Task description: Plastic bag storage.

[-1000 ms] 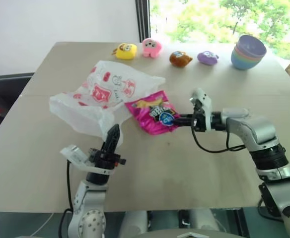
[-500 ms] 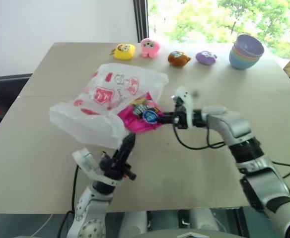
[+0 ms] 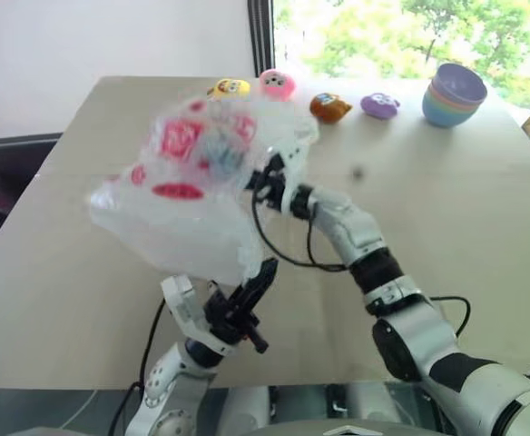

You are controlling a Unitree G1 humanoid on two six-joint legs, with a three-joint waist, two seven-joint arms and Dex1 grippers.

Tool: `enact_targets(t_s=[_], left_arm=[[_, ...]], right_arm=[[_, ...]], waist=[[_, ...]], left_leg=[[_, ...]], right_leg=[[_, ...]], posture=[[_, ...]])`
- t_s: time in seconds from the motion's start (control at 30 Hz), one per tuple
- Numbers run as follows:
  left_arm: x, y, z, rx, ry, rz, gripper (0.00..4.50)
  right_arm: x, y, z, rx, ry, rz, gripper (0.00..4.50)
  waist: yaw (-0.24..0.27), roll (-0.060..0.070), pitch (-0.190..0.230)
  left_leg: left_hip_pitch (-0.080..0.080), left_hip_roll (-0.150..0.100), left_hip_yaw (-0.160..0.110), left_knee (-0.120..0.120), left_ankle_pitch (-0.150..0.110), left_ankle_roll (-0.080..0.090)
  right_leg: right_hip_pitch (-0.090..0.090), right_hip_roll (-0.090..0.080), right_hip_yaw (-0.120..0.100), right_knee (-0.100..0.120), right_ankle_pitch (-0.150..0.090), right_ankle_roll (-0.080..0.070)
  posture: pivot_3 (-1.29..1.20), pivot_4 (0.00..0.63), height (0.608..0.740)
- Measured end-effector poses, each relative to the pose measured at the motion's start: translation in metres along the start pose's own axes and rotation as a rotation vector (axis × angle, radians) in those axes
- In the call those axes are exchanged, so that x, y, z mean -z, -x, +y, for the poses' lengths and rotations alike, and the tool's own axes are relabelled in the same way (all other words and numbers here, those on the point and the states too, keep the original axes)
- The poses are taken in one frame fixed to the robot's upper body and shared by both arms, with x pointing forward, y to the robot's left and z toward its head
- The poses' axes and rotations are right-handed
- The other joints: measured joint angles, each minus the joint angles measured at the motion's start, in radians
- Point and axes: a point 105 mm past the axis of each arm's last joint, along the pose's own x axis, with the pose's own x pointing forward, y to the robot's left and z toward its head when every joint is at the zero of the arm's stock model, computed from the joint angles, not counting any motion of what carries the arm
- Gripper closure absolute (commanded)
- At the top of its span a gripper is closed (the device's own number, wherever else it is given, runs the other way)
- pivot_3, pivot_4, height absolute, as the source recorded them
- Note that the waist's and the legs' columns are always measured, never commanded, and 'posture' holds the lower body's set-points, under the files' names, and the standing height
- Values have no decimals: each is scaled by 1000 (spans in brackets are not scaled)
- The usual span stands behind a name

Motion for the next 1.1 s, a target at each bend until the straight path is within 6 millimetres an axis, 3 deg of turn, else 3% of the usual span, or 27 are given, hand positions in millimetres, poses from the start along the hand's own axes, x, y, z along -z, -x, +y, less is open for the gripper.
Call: enact_targets(t_s=[0.1,0.23,0.43,0.53,0.67,0.87,0.97,1.1], left_arm=[[-3,-2,2,8,-19,-2,4500],[-12,-8,4,36,-60,-13,4500],[-32,-23,10,86,-117,-49,4500],[-34,-28,8,113,-103,-57,4500],[-33,-30,13,112,-76,-63,4500],[-37,-42,27,91,-47,-96,4500],[-37,-44,31,80,-35,-102,4500],[-44,-48,45,20,-40,-140,4500]], right_arm=[[-23,11,-19,95,-7,-123,4460],[-41,41,-38,217,3,-224,4460],[-71,119,-63,454,102,-276,4460],[-84,139,-62,524,140,-281,4460],[-81,144,-61,568,141,-238,2943],[-39,141,-64,600,117,-14,47],[-16,167,-65,548,114,161,47],[-9,203,-52,415,151,297,47]], waist=[[-3,0,0],[-3,0,0],[-1,1,0],[-8,1,0],[-8,2,0],[-1,1,0],[12,1,0],[21,2,1]], left_leg=[[0,0,1,0,0,0],[0,0,1,-1,0,0],[0,0,2,-1,0,0],[2,-1,3,-1,0,0],[3,0,3,-1,1,-1],[2,-1,3,0,1,-1],[0,-2,2,0,0,0],[0,-3,2,0,-1,1]], right_leg=[[0,0,1,0,0,0],[-1,1,1,1,0,0],[-1,0,2,1,0,0],[-1,2,3,1,0,0],[-1,2,4,3,0,0],[-1,2,4,3,0,0],[0,1,3,-1,0,0],[0,2,3,-2,0,1]], posture=[[0,150,740],[0,150,740],[0,150,740],[0,150,740],[0,150,740],[0,150,740],[0,150,740],[0,150,740]])
